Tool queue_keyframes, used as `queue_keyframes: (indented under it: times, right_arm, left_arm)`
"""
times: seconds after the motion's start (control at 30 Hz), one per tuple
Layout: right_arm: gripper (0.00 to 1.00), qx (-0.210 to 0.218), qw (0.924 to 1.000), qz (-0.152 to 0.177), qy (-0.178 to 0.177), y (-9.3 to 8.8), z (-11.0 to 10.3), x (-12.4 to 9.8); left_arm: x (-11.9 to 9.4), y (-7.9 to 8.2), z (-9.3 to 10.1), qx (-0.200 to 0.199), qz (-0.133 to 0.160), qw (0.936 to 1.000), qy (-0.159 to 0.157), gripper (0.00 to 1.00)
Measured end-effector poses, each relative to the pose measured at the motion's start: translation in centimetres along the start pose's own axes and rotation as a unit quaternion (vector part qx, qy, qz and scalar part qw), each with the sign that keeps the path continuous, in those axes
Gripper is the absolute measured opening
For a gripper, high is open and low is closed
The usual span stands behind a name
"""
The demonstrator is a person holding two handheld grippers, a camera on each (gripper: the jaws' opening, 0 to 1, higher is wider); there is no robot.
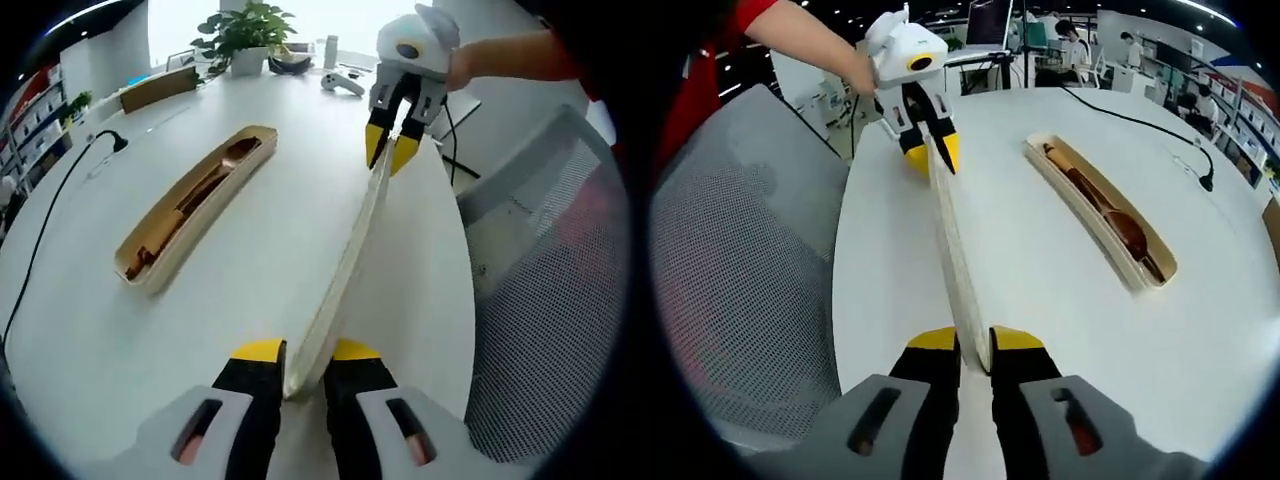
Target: Arrange the utensils inside the cutlery case until each visible utensil rests in its matching compartment.
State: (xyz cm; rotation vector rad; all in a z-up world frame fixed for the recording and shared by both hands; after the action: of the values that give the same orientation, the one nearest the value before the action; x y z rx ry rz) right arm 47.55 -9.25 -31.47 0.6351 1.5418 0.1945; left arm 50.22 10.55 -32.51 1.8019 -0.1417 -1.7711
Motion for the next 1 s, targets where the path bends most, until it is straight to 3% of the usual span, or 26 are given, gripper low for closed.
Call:
queue_keyframes:
  times: [0.03,0.13,0.2,0.27,0.3,0.37,0.43,0.53,0.57,0.63,0.8,1.0]
  right_arm:
    - [0.08,-0.002,0.9999,0.015,-0.004,0.3,0.2,0.0]
    - [0.07,0.056,0.9980,0.026,0.013,0.2,0.6,-0.1]
    - [0.06,0.039,0.9987,0.030,0.014,0.2,0.8,-0.1]
    - [0.06,0.015,0.9997,0.003,0.017,0.3,0.8,-0.3]
    - [0.05,0.007,0.9998,0.003,0.016,0.4,0.8,-0.4]
    - [0.04,-0.014,0.9995,0.019,0.019,1.3,0.7,-1.0]
    - [0.04,-0.006,0.9995,0.019,0.023,1.6,1.2,-1.5]
    - [0.04,0.018,0.9987,0.038,0.030,2.1,1.8,-1.9]
    - [0.03,0.020,0.9984,0.041,0.032,2.3,1.9,-2.0]
    - [0.02,0.005,0.9980,0.048,0.040,2.7,1.9,-2.1]
    - [0.01,0.052,0.9934,0.075,0.069,3.5,2.6,-2.5]
    - [0.01,0.118,0.9811,0.114,0.102,3.9,3.3,-2.8]
  left_arm:
    - [0.1,0.0,-0.2,-0.018,0.004,0.9998,-0.005,0.16]
    - [0.0,0.1,-0.5,-0.052,0.015,0.9984,-0.019,0.16]
    - [0.0,0.0,-0.6,-0.048,0.015,0.9985,-0.020,0.16]
    - [-0.1,0.1,-0.2,-0.059,0.003,0.9975,-0.039,0.16]
    - [-0.2,0.3,-0.4,-0.060,0.005,0.9976,-0.035,0.16]
    - [-1.1,1.1,-1.7,-0.044,0.031,0.9985,0.008,0.19]
    - [-1.4,1.3,-1.8,-0.083,0.039,0.9956,-0.019,0.20]
    - [-2.1,1.9,-2.8,-0.076,0.053,0.9957,0.006,0.23]
    - [-2.6,2.3,-3.9,-0.065,0.061,0.9951,0.045,0.24]
    - [-2.8,2.6,-4.1,-0.068,0.063,0.9949,0.040,0.27]
    - [-2.9,3.3,-6.2,-0.102,0.083,0.9906,0.039,0.33]
    - [-3.2,5.3,-9.4,-0.091,0.092,0.9906,0.045,0.37]
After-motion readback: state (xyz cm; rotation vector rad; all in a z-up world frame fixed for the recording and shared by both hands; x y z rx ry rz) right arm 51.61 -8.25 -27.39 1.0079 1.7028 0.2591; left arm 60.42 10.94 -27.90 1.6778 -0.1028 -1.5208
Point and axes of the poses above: the point that each gripper's makers call its tool centre point, and the gripper's own axes: x roughly forward along the fingers, z roughly to its right, y roughly out of its top, the point moved 3 cm from there along -x, roughly backward along the fingers, and after that the axes turned 8 degrees about -z, right-handed, at the moved point
